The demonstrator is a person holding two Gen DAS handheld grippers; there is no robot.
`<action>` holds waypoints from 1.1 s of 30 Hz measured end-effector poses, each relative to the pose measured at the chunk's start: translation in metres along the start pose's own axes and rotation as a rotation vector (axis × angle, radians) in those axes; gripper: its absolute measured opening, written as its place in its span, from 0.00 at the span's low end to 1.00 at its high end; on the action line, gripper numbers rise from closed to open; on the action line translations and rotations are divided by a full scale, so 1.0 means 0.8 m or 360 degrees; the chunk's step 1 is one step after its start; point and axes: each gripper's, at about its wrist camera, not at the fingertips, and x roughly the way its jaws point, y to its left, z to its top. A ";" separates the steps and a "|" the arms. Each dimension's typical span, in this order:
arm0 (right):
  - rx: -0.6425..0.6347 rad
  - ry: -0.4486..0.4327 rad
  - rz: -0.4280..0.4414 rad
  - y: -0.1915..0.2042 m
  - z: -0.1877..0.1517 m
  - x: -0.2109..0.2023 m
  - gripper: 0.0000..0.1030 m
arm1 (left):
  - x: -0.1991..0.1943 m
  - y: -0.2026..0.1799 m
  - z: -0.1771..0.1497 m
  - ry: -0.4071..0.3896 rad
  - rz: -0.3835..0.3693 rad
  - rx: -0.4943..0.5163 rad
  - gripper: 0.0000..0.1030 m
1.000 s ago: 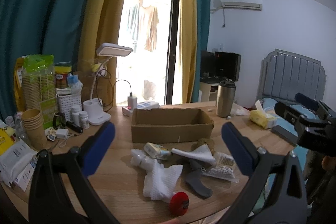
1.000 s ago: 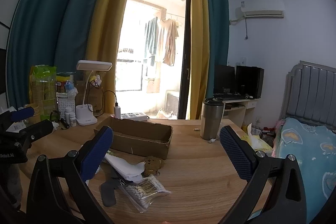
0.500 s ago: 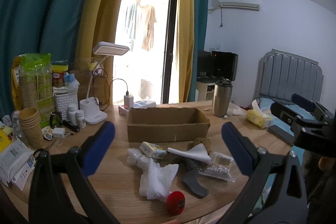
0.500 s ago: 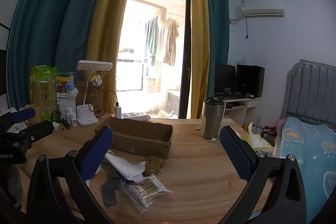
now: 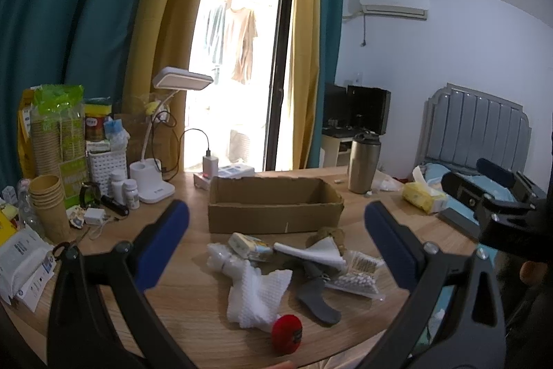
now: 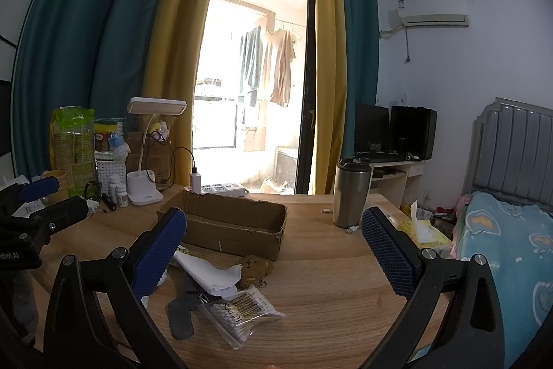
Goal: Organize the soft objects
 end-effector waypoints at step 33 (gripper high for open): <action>-0.0011 0.0141 0.0016 -0.006 -0.024 0.024 1.00 | 0.030 0.005 -0.035 0.0200 -0.0028 0.0042 0.99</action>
